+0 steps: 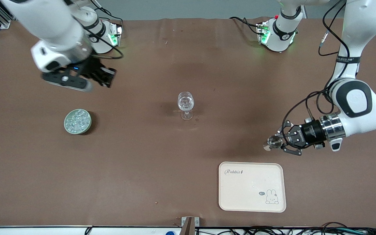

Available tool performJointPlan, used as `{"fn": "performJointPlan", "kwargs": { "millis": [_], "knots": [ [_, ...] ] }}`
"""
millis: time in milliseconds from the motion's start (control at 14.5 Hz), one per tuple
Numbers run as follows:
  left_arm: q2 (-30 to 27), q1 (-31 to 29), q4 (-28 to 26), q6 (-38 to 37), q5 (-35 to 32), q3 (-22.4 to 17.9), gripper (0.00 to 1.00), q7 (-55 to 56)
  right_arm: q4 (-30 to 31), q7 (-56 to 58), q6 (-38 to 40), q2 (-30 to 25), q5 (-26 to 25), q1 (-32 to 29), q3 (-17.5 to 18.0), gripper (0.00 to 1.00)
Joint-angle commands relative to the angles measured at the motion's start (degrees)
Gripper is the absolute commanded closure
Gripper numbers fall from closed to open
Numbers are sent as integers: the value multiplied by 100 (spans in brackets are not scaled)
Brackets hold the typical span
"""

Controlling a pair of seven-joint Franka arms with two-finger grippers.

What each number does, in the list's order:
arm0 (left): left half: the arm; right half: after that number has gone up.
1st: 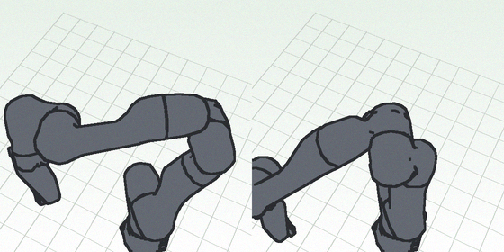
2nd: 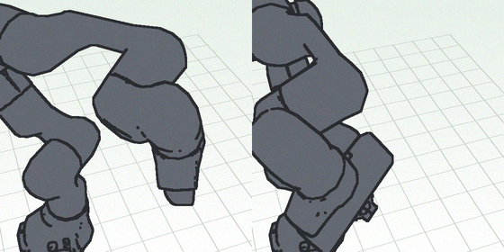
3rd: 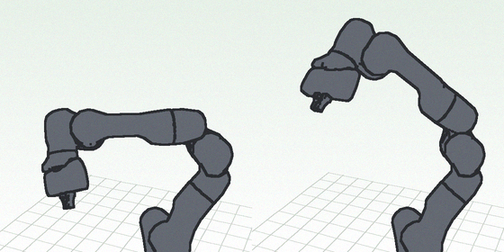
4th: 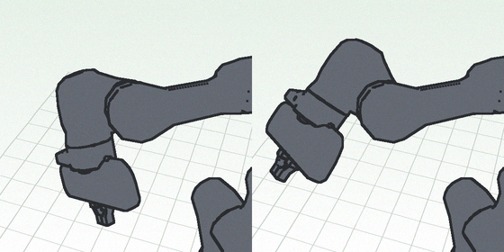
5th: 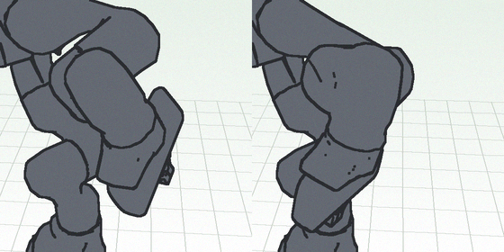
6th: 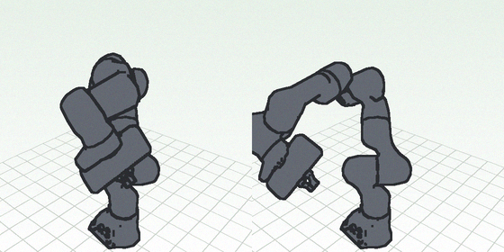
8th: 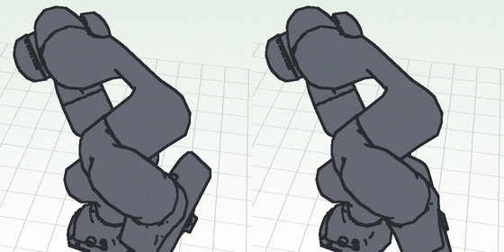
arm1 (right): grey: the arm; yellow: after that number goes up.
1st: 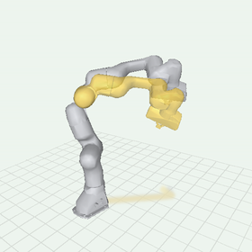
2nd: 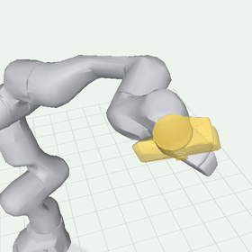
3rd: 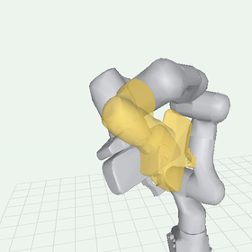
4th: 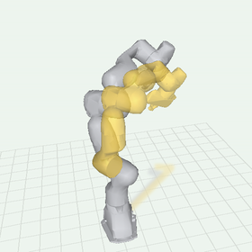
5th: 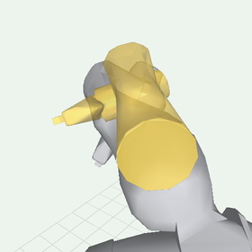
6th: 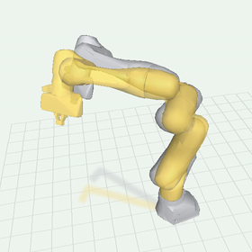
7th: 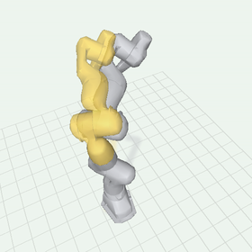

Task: Pour wine and add ice with both arms
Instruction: 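Move the ice cube over the glass while the left gripper carries the jigger, then drop the ice into the glass while the left gripper sets the jigger down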

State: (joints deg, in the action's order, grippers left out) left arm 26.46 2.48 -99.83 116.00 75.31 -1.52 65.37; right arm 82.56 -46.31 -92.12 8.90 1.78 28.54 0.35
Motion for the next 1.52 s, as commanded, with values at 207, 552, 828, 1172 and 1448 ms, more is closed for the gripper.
{"fn": "performJointPlan", "kwargs": {
  "millis": [207,552,828,1172,1448],
  "knots": [
    [1114,33,816,-34,975,-331,99,-217,-20,-1651,-771,832,16,1169,-61,99],
    [1827,42,1405,185,1942,-533,97,-402,-47,-2339,-1273,1386,7,1610,-53,99],
    [2231,68,1695,643,2372,-569,97,-411,-47,-2348,-1589,1720,-2,1804,-61,98],
    [2635,138,1757,941,2839,-560,96,-1077,-55,-2322,-1748,1923,-46,1804,-61,97],
    [2803,252,1722,960,3086,-534,95,-1640,-47,-2251,-1757,2010,-63,1804,-61,93]
  ]
}}
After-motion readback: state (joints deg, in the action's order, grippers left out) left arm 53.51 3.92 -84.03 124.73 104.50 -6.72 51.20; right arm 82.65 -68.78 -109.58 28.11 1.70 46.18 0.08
